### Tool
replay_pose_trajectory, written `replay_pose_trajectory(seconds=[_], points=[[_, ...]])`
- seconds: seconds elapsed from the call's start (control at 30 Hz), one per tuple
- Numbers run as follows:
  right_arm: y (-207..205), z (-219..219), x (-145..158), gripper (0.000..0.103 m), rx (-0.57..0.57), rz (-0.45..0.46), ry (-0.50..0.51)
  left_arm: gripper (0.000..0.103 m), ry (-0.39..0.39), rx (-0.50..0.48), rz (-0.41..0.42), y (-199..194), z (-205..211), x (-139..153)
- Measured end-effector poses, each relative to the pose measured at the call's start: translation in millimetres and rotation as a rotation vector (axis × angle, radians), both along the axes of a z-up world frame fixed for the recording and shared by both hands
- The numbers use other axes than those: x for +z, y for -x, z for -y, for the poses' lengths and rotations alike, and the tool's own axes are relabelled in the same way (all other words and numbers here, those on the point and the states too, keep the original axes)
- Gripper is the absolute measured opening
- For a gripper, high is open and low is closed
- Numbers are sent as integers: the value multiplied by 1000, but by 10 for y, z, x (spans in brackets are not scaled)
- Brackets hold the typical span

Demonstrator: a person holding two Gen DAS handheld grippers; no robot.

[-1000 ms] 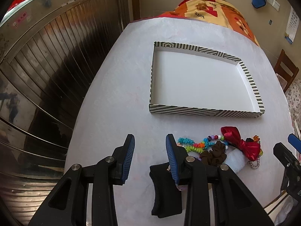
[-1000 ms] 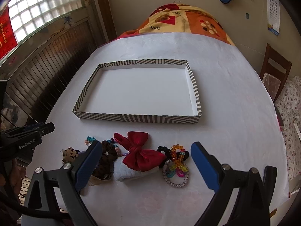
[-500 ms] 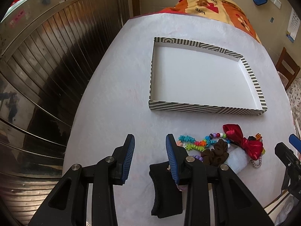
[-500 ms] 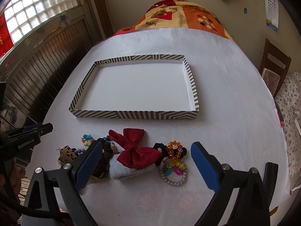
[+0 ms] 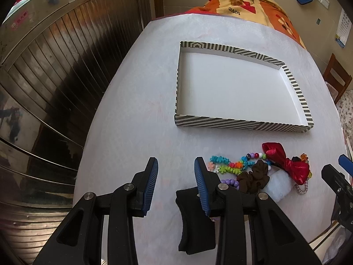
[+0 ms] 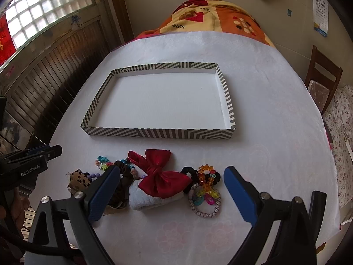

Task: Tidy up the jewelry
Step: 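Close the left gripper on the black fabric headband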

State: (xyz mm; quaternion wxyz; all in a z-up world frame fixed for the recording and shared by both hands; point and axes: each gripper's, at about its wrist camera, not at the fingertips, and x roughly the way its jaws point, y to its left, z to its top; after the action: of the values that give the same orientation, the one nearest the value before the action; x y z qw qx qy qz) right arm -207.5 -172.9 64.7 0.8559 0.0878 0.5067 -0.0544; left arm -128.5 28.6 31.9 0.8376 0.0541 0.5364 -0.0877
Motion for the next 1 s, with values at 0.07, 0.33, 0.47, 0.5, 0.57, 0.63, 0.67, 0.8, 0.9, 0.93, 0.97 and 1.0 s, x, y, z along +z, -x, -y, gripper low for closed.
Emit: replay_pose_trajectory(seconds=[0.07, 0.33, 0.47, 0.5, 0.57, 0.63, 0.67, 0.8, 0.9, 0.93, 0.97, 1.0], points=[[-1, 5, -9, 98, -3, -3, -1, 13, 0, 2, -1, -3, -9, 1], [10, 9, -9, 98, -6, 0, 1, 13, 5, 0, -7, 1, -25, -3], [15, 10, -13, 98, -5, -5, 0, 13, 16, -2, -22, -5, -39, -27], [15, 9, -14, 98, -6, -6, 0, 13, 25, -2, -34, -10, -46, -37], [22, 12, -19, 98, -7, -8, -1, 13, 41, 2, -57, -26, -82, -56], [35, 17, -22, 98, -7, -7, -5, 13, 51, 5, -62, -32, -126, -58], [40, 20, -25, 98, -7, -8, -5, 13, 62, 6, -69, -39, -152, -59], [59, 20, -57, 98, 2, -18, -11, 13, 120, 10, -139, -52, -247, -128], [86, 13, -82, 98, 22, -23, -21, 13, 109, -10, -150, 3, -256, -155], [92, 13, -91, 98, 29, -26, -26, 13, 111, -28, -167, 32, -254, -177], [99, 11, -102, 98, 39, -29, -32, 13, 117, -39, -183, 48, -259, -194], [115, 4, -121, 97, 55, -35, -41, 13, 132, -50, -207, 71, -268, -221]])
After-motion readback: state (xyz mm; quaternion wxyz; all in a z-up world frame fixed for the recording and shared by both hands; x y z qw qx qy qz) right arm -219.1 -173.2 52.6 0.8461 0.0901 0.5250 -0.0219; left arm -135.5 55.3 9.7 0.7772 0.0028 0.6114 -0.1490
